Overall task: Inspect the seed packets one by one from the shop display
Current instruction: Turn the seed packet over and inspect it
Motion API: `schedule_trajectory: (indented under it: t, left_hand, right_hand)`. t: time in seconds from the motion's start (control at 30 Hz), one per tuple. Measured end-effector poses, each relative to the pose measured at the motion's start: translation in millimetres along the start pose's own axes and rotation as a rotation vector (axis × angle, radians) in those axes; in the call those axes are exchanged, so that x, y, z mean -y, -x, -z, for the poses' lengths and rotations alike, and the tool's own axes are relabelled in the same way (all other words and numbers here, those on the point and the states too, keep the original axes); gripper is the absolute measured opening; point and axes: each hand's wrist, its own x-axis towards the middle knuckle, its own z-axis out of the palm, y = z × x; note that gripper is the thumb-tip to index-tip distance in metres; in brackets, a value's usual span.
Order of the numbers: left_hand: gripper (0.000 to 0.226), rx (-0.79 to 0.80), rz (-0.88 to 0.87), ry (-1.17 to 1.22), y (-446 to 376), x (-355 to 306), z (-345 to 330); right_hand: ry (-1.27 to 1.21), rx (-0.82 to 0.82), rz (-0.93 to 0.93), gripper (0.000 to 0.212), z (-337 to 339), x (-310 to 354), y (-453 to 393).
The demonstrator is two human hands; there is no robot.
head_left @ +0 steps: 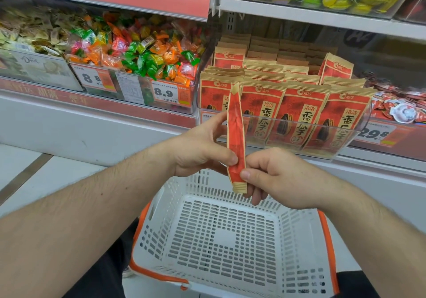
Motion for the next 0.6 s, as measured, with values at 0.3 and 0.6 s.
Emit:
schedule_trajectory:
  t: [0.3,0.6]
  left_hand:
    - [0.096,-0.062,-0.020,-0.021,-2.6,2.2,1.7]
    - [0.070,-0.398,0.010,0.044,-11.2,6.3,-19.3]
  right_hand:
    - [0.010,-0.067,-0.054,0.032,3.4,1.8,1.0]
    - [0.383,-0.275,-0.006,0.035,-14.7,1.1,-8.7]
